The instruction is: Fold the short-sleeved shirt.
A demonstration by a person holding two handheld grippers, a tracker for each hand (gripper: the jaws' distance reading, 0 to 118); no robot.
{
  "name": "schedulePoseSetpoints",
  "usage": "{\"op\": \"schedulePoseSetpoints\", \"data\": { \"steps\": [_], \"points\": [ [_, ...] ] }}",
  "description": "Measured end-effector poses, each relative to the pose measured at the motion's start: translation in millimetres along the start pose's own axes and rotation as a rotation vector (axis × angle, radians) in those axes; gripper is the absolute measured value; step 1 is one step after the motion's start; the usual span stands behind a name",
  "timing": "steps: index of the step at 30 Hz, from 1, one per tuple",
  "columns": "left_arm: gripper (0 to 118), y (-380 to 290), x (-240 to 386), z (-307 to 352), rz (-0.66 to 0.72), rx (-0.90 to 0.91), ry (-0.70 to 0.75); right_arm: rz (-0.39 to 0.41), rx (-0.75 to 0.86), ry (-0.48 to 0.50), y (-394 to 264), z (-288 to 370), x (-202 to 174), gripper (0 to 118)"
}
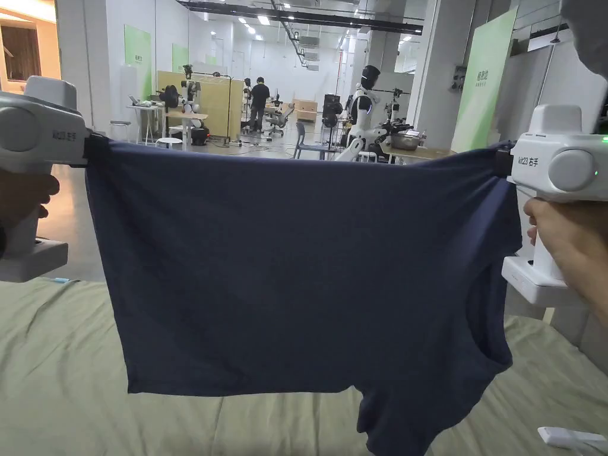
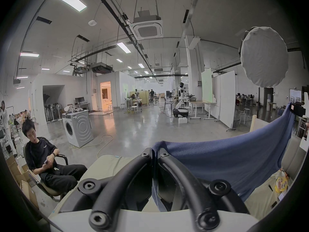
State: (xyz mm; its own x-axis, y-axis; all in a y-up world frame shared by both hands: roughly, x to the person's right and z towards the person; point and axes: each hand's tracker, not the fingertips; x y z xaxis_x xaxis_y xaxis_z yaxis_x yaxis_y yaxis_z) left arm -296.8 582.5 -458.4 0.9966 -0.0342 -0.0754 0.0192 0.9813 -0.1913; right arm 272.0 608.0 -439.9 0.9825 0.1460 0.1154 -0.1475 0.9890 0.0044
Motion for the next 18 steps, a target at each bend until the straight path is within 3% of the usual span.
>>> {"op": "schedulePoseSetpoints", "data": {
  "steps": [9,18],
  "points": [
    [5,-41,-2,-15,-0.017,-0.008,0.014,0.018,-0.054,0.024,-61,-1,-10,3],
    [5,-116,-2,10,0.01,-0.061,-0.023,-0.006,-0.177,0.047,-139,17,-13,3]
  ]
}}
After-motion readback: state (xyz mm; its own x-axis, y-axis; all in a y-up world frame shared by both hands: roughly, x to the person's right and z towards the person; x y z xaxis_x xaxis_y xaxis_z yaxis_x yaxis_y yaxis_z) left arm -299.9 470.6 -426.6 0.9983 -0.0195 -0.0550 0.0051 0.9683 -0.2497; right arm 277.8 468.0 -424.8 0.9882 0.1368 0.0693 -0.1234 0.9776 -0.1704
